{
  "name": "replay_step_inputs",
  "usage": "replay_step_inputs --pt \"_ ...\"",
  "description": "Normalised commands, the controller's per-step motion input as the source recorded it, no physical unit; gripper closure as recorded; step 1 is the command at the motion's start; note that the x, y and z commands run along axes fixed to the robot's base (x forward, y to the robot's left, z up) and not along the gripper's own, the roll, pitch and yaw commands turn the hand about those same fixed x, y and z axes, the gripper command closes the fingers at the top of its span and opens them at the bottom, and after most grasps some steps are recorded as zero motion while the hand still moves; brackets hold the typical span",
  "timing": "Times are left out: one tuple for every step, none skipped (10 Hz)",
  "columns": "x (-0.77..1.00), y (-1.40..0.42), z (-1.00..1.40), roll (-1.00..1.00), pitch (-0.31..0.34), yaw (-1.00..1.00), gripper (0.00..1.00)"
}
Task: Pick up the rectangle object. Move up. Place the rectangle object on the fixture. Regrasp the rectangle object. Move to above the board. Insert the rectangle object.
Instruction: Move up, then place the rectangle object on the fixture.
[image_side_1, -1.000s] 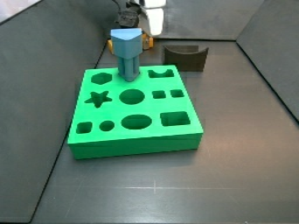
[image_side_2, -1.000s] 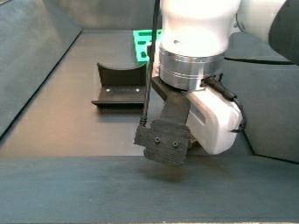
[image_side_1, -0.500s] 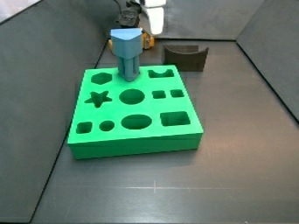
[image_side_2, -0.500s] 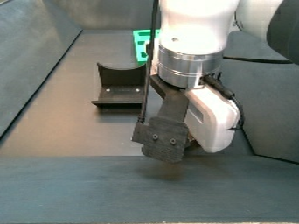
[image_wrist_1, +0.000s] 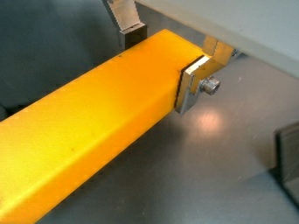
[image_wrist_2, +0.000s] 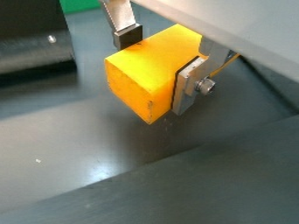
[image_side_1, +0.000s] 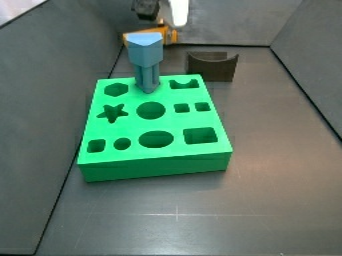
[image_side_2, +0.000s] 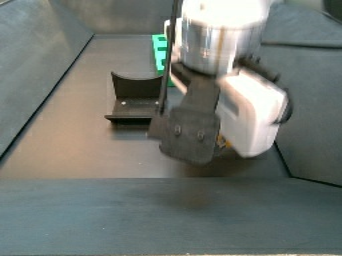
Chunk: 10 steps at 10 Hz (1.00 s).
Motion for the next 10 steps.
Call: replay_step_inputs --pt "-0.02 0.00 0.25 -0.03 0.017 0.00 1.00" --pt "0.00 0.00 1.00 0.00 0.000 0.00 1.00" --pt "0.00 0.00 1.00 -0.01 0.013 0.00 1.00" --pt "-0.01 0.00 1.00 -0.02 0.022 0.00 1.00" --pt "-0.01 -0.01 1.00 -0.03 0.020 0.00 1.00" --pt "-0.01 -0.01 1.00 -0.04 0.018 0.00 1.00" --pt "-0.02 -0.01 1.00 -0.04 0.019 0.00 1.00" --pt "-0.02 -0.01 1.00 -0.05 0.021 0.00 1.00" --pt "-0.02 -0.01 0.86 -0.06 0.021 0.00 1.00" --pt "-0.01 -0.01 0.64 -0.07 0.028 0.00 1.00"
